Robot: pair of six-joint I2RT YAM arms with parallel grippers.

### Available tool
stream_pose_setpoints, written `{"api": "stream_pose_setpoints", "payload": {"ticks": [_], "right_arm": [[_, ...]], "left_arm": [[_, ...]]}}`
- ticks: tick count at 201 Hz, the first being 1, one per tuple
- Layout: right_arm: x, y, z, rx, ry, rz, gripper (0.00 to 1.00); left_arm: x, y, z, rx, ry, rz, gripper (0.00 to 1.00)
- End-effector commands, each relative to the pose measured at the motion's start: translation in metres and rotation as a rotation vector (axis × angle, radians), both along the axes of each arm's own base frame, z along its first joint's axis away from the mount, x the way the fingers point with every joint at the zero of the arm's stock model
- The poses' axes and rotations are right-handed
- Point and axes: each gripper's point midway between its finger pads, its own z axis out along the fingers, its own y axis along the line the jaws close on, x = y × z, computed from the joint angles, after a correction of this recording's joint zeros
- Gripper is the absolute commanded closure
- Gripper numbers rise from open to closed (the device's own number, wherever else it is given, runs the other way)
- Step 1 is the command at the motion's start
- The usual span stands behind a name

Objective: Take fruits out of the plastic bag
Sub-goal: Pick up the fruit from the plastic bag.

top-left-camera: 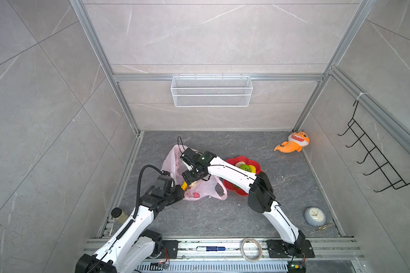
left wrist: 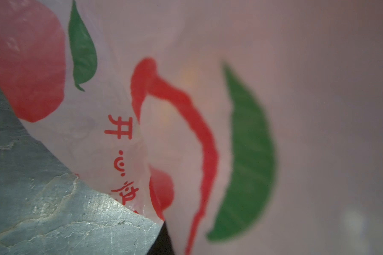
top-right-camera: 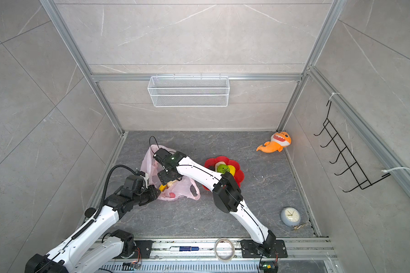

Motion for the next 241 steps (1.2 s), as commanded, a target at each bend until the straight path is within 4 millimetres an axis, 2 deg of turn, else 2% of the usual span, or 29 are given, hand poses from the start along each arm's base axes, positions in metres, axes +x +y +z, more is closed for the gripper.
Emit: {"api": "stream_pose_setpoints", "payload": {"ticks": [1, 75, 118, 154, 166, 192, 218, 241], "right_arm": [[-0.001, -0.01, -0.006, -0.078, -0.009, 0.012, 0.2], [-0.008, -0.021, -0.024, -0.137, 0.026, 0.018, 0.14], [-0.009, -0.019, -0.039, -0.148, 0.05, 0.019, 0.14], [-0.011, -0.018, -0.048, -0.158, 0.067, 0.028, 0.18], [-0.01, -0.018, -0.049, -0.158, 0.066, 0.031, 0.2], [-0.009, -0.016, -0.046, -0.142, 0.062, 0.035, 0.35], [-0.008, -0.01, -0.035, -0.108, 0.049, 0.042, 0.49], [-0.007, -0.007, -0.018, -0.076, 0.024, 0.046, 0.54]], "left_arm": [[0.005, -0.006, 0.009, -0.028, -0.054, -0.021, 0.83], [0.011, -0.005, 0.01, -0.028, -0.077, 0.001, 0.86], [0.013, -0.004, 0.011, -0.028, -0.082, 0.005, 0.87], [0.015, -0.003, 0.014, -0.026, -0.091, 0.015, 0.88], [0.015, -0.003, 0.015, -0.027, -0.095, 0.018, 0.88], [0.016, -0.003, 0.015, -0.028, -0.095, 0.024, 0.88], [0.015, -0.002, 0.014, -0.025, -0.091, 0.026, 0.89], [0.015, -0.001, 0.013, -0.022, -0.091, 0.031, 0.89]]}}
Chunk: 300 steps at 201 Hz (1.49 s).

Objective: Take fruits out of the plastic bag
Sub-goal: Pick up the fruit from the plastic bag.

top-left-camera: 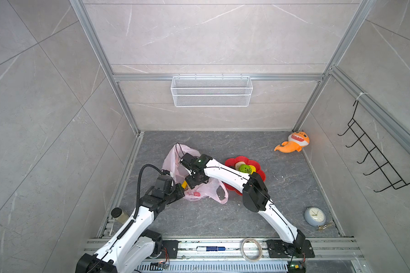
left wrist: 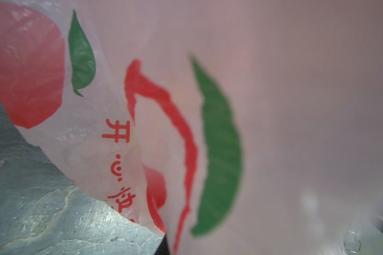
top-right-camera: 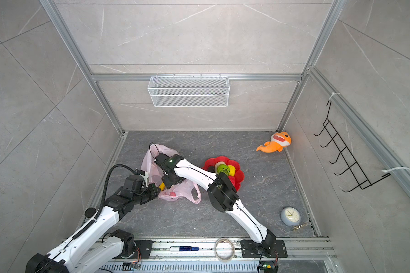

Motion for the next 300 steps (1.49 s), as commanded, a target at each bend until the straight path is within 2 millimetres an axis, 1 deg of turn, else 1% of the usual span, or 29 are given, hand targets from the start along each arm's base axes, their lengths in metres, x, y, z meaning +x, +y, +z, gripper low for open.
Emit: {"api": "stream_pose_setpoints", "payload": {"ticks": [1, 27, 54, 67, 95, 111, 132, 156, 201, 223, 244, 269, 300], "right_arm": [[-0.001, 0.006, 0.02, 0.042, -0.019, 0.021, 0.54], [0.001, 0.01, 0.043, 0.09, -0.048, 0.023, 0.57], [0.003, 0.015, 0.061, 0.132, -0.075, 0.025, 0.59], [0.005, 0.015, 0.064, 0.14, -0.085, 0.021, 0.59], [0.011, 0.017, 0.063, 0.155, -0.099, 0.002, 0.6], [0.012, 0.021, 0.069, 0.183, -0.102, -0.003, 0.61], [0.013, 0.026, 0.082, 0.223, -0.114, -0.006, 0.61], [0.01, 0.025, 0.107, 0.261, -0.129, 0.002, 0.61], [-0.003, 0.014, 0.16, 0.341, -0.167, 0.027, 0.61], [-0.01, 0.008, 0.178, 0.375, -0.174, 0.04, 0.61], [-0.014, 0.001, 0.191, 0.39, -0.191, 0.04, 0.61], [-0.012, -0.012, 0.203, 0.397, -0.225, 0.021, 0.61], [0.0, -0.042, 0.212, 0.38, -0.272, -0.036, 0.61]], "left_arm": [[0.005, 0.0, 0.008, -0.006, -0.039, 0.012, 0.89], [0.007, 0.0, 0.011, -0.007, -0.048, 0.015, 0.9], [0.007, 0.0, 0.011, -0.007, -0.05, 0.014, 0.9], [0.006, 0.0, 0.011, -0.008, -0.051, 0.015, 0.91], [0.005, 0.002, 0.012, -0.006, -0.054, 0.018, 0.91], [0.004, 0.003, 0.013, -0.002, -0.059, 0.023, 0.91], [0.005, 0.005, 0.015, 0.002, -0.067, 0.031, 0.91], [0.006, 0.008, 0.017, 0.01, -0.074, 0.052, 0.92], [0.015, 0.02, 0.02, 0.033, -0.088, 0.14, 0.92], [0.023, 0.019, 0.026, 0.027, -0.107, 0.153, 0.92], [0.03, 0.018, 0.03, 0.031, -0.114, 0.158, 0.92], [0.035, 0.02, 0.033, 0.043, -0.12, 0.173, 0.92], [0.036, 0.023, 0.032, 0.053, -0.115, 0.189, 0.93]]}}
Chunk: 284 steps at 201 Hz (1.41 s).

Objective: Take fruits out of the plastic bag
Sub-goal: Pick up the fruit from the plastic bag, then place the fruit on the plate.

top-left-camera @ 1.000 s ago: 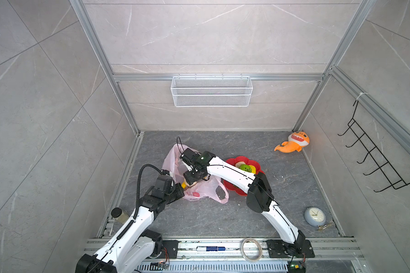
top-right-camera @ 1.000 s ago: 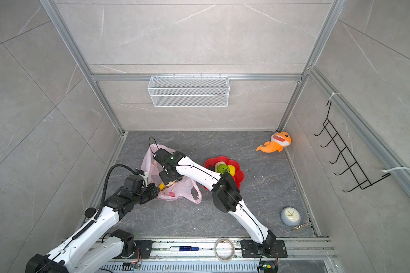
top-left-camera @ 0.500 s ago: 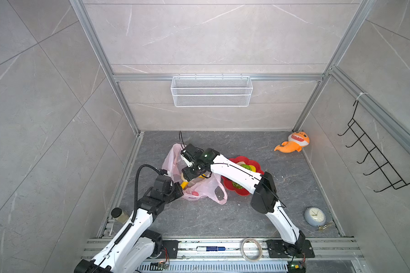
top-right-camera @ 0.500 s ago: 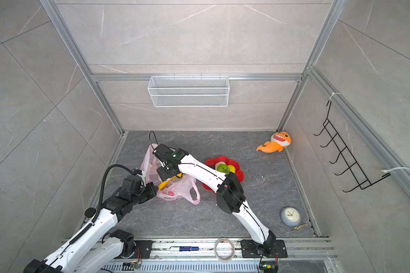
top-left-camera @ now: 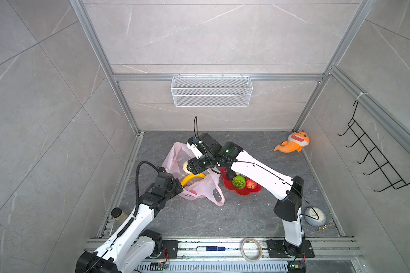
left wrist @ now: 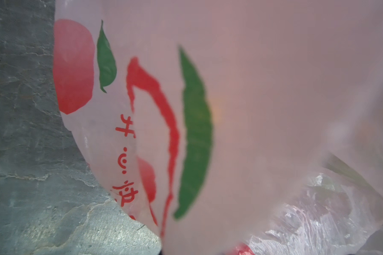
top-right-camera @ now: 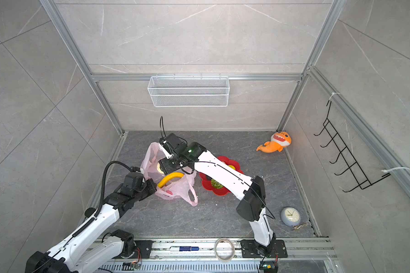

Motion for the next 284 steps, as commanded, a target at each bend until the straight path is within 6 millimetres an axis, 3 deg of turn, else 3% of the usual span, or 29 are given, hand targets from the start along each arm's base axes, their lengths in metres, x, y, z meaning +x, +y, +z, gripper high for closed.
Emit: {"api": "stream_pose_setpoints", "payload": {"ticks": [1, 72, 107, 185, 284], "right_arm": [[0.014, -0.026, 0.016, 0.004, -0.056, -0.056, 0.61], [0.072, -0.13, -0.009, -0.079, -0.069, -0.282, 0.62], [0.097, -0.159, -0.032, -0.155, -0.066, -0.331, 0.62], [0.137, -0.18, -0.09, -0.31, -0.023, -0.351, 0.62], [0.14, -0.204, -0.13, -0.41, 0.05, -0.362, 0.62]], "left_arm": [[0.011, 0.001, 0.016, -0.006, -0.049, 0.028, 0.93], [0.011, 0.001, 0.017, -0.011, -0.048, 0.037, 0.93], [0.012, 0.0, 0.016, -0.018, -0.042, 0.041, 0.93], [0.009, 0.004, 0.017, -0.008, -0.042, 0.054, 0.94], [0.006, 0.006, 0.014, -0.007, -0.037, 0.062, 0.94]]}}
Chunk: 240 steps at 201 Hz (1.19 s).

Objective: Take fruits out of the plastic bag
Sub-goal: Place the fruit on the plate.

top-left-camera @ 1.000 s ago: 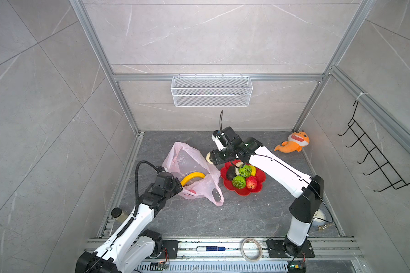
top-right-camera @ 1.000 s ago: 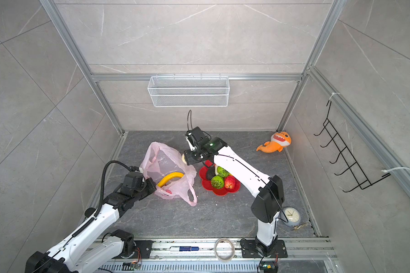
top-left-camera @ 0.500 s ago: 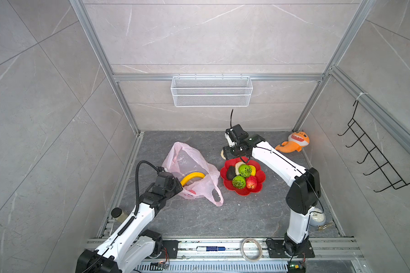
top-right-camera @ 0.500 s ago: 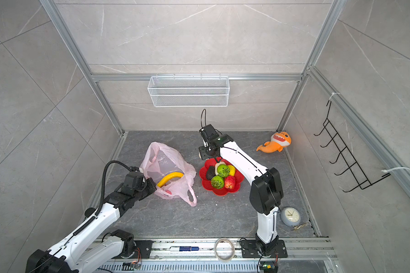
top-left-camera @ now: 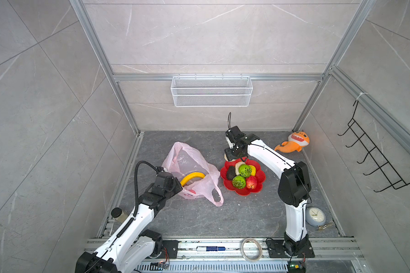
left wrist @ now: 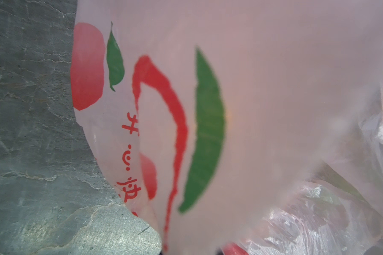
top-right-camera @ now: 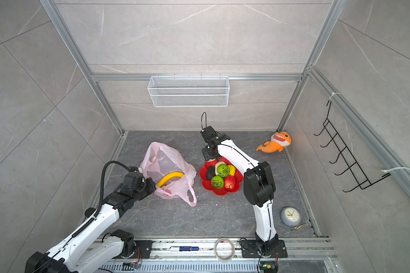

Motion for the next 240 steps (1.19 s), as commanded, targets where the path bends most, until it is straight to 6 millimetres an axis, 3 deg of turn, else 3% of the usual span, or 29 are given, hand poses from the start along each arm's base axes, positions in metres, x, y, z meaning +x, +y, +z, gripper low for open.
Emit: {"api": "stream_pose_setpoints", "payload": {"ticks": [1, 165, 211, 240], "right_arm": [[-0.002, -0.005, -0.014, -0.047, 0.033, 0.01, 0.62], [-0.02, -0.02, -0.037, -0.115, 0.108, 0.021, 0.6], [-0.022, -0.021, -0.044, -0.128, 0.128, 0.023, 0.57], [-0.021, -0.021, -0.046, -0.128, 0.131, 0.021, 0.49]], "left_arm": [[0.004, 0.001, 0.013, -0.006, -0.036, 0.018, 0.94], [0.001, 0.001, 0.012, -0.016, -0.037, 0.017, 0.95], [0.001, 0.0, 0.01, -0.02, -0.033, 0.017, 0.95], [0.001, 0.001, 0.012, -0.019, -0.038, 0.02, 0.95]]}}
